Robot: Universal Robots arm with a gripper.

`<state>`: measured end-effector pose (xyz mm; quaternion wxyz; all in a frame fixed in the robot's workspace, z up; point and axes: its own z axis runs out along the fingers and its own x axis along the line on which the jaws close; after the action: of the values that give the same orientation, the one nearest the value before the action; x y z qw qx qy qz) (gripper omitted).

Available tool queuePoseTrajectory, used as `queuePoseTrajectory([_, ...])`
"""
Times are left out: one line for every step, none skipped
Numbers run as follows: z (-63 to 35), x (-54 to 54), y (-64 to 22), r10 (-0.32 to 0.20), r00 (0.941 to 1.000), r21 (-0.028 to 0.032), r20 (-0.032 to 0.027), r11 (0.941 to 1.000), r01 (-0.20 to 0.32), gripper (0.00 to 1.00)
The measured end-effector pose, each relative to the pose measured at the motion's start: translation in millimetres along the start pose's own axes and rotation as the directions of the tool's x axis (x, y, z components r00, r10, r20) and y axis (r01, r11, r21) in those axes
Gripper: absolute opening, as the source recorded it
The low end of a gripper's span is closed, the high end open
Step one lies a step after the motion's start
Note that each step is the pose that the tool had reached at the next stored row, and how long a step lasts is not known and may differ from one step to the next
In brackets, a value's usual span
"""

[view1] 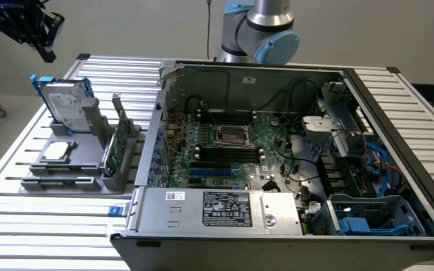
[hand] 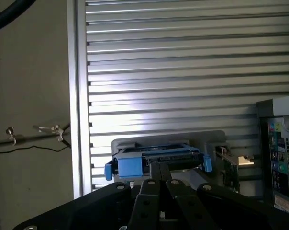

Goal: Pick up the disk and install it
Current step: 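Pick up the disk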

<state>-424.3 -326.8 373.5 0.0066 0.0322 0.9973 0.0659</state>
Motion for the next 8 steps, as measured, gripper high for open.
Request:
queuePoseTrajectory([0.0, 0.0, 0.0, 0.000, 1.0000, 0.0000, 0.0000, 1.0000, 0.000, 0.11])
queuePoseTrajectory([0.0, 0.0, 0.1, 0.000, 1.0000, 0.0000, 0.0000, 1.0000, 0.000, 0.11])
queuePoseTrajectory([0.0, 0.0, 0.2, 0.000, 1.0000, 0.0000, 0.0000, 1.0000, 0.000, 0.11])
queuePoseTrajectory([0.0, 0.0, 0.2, 0.000, 1.0000, 0.0000, 0.0000, 1.0000, 0.000, 0.11])
queuePoseTrajectory([0.0, 0.0, 0.3, 0.000, 1.0000, 0.0000, 0.0000, 1.0000, 0.000, 0.11])
queuePoseTrajectory([0.0, 0.0, 0.3, 0.000, 1.0000, 0.0000, 0.0000, 1.0000, 0.000, 0.11])
queuePoseTrajectory([0.1, 0.0, 0.4, 0.000, 1.0000, 0.0000, -0.0001, 1.0000, 0.000, 0.11])
queuePoseTrajectory([0.1, 0.8, 0.4, 0.000, 1.0000, 0.0000, 0.0000, 1.0000, 0.000, 0.11])
